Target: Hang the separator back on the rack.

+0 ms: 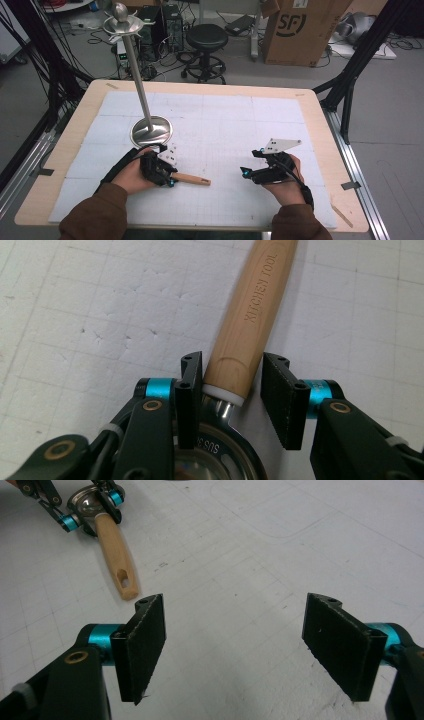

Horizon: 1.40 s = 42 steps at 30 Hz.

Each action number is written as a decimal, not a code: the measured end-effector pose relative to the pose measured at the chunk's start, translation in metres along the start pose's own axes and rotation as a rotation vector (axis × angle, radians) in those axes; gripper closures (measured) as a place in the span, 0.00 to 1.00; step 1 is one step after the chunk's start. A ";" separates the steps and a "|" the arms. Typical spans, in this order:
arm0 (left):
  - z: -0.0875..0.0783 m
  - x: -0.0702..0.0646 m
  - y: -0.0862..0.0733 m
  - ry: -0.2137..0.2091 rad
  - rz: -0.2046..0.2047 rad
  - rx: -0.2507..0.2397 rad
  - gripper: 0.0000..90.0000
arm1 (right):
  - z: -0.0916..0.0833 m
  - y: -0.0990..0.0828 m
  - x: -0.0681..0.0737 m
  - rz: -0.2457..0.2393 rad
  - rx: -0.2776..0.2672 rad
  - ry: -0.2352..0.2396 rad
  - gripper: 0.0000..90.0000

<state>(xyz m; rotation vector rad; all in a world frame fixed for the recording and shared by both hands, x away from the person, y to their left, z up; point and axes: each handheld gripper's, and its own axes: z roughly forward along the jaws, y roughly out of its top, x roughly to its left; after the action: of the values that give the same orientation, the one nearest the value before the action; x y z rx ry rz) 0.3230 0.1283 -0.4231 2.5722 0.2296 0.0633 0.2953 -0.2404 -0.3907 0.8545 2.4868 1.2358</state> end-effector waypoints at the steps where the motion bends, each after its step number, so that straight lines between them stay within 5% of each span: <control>1: -0.001 0.000 0.000 -0.001 -0.001 -0.002 0.70 | 0.000 0.000 0.000 0.000 0.000 0.000 0.27; 31: 0.001 0.002 0.001 0.041 -0.048 0.023 0.73 | 0.003 0.000 0.001 -0.009 0.010 0.007 0.27; 36: 0.002 0.003 0.005 0.035 -0.044 0.050 0.73 | 0.004 0.000 0.001 -0.008 0.015 0.008 0.28; 42: 0.006 0.003 0.019 0.041 -0.023 0.158 0.72 | 0.005 0.001 0.002 -0.013 0.020 0.009 0.27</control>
<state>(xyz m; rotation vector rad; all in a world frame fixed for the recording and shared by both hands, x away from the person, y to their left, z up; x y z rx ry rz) 0.3292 0.1097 -0.4175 2.7270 0.2908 0.0929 0.2963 -0.2358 -0.3933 0.8386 2.5120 1.2146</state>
